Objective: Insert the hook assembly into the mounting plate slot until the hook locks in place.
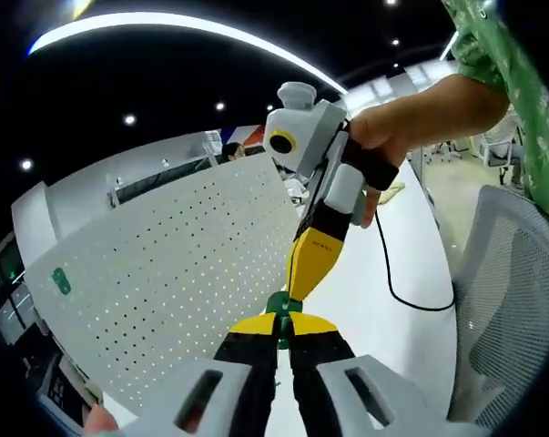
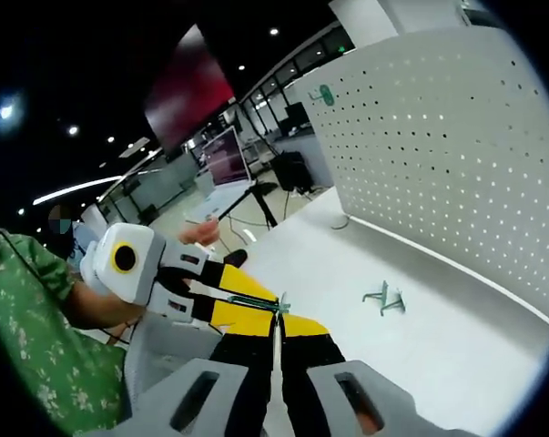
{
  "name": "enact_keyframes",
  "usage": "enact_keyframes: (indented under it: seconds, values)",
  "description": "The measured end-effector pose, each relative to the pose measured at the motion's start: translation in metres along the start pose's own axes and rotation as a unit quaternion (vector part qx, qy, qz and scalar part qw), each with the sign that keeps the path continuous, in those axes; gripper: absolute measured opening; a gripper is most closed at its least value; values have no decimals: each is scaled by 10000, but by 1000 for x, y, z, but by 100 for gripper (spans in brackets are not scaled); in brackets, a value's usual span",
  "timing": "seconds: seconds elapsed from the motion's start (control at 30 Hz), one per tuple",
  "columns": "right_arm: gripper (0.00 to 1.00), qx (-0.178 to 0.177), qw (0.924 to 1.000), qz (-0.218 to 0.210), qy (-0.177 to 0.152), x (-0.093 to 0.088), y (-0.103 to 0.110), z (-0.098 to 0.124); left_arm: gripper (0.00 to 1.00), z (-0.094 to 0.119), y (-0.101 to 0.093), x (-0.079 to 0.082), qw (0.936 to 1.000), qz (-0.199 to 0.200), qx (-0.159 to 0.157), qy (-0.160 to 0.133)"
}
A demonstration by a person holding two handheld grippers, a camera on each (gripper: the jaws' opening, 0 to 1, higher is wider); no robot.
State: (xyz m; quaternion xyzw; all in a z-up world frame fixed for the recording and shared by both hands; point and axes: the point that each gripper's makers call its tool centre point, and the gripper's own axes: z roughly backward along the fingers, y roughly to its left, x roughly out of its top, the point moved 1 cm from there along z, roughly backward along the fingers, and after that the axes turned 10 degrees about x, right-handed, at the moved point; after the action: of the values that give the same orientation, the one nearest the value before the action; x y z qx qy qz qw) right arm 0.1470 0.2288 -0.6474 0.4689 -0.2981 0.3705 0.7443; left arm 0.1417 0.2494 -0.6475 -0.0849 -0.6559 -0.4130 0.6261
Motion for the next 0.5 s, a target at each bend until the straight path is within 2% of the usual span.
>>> enact_keyframes:
  seconds: [0.5]
  values:
    - [0, -15, 9999, 1, 136, 0, 6, 0, 3, 3, -3, -2, 9997, 247, -2, 48]
